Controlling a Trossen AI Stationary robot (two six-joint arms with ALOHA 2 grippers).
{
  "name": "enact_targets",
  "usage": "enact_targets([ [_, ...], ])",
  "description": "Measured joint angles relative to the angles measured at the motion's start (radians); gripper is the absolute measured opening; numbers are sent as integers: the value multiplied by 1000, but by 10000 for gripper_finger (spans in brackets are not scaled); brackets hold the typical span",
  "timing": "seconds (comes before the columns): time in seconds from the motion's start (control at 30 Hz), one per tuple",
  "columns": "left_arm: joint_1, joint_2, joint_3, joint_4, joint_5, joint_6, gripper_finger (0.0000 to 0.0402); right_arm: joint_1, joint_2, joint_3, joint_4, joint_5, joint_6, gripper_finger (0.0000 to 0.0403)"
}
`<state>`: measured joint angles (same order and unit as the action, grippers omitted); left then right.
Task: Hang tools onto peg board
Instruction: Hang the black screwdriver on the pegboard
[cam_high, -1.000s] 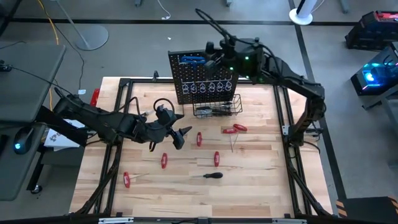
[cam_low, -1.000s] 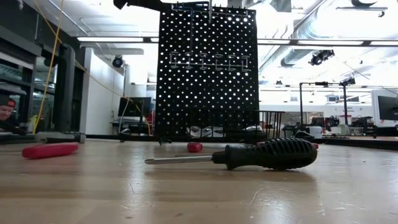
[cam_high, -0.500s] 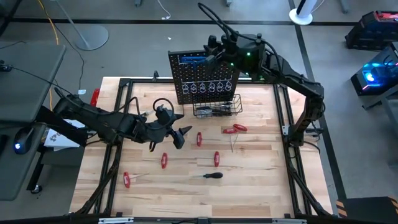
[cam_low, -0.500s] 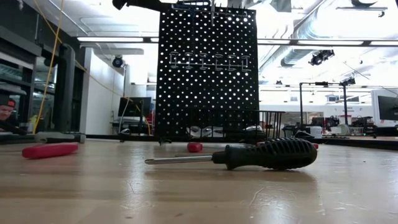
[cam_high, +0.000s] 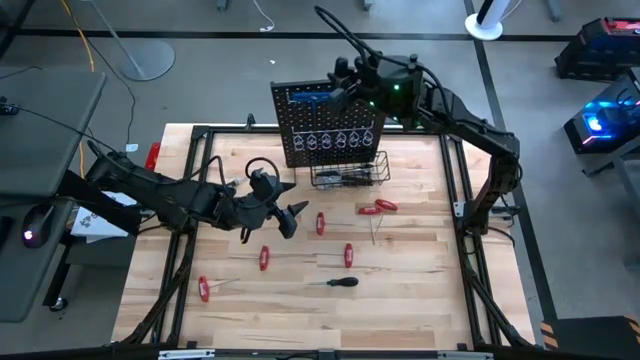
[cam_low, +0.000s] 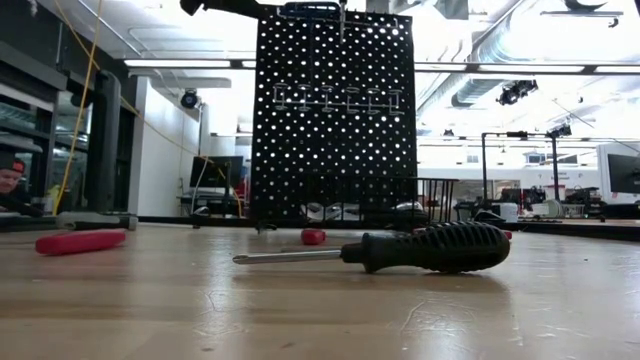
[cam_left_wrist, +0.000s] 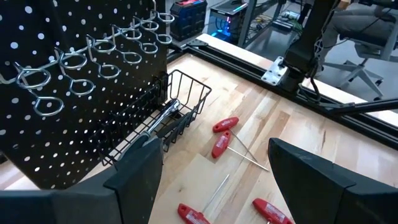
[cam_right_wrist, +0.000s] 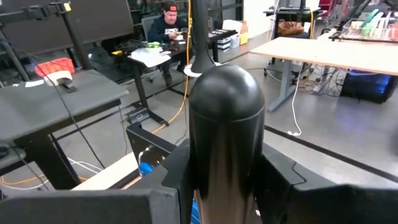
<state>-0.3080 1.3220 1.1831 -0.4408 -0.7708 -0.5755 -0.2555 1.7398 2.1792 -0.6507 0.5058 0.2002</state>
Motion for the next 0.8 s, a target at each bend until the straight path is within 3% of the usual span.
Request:
enact_targets([
  [0.2,0,0,0,7,0,0,280,-5,7,-1,-16,5,-6,109],
  [0.8,0,0,0,13,1,3,280,-4,1,19,-40,-152,73,109],
])
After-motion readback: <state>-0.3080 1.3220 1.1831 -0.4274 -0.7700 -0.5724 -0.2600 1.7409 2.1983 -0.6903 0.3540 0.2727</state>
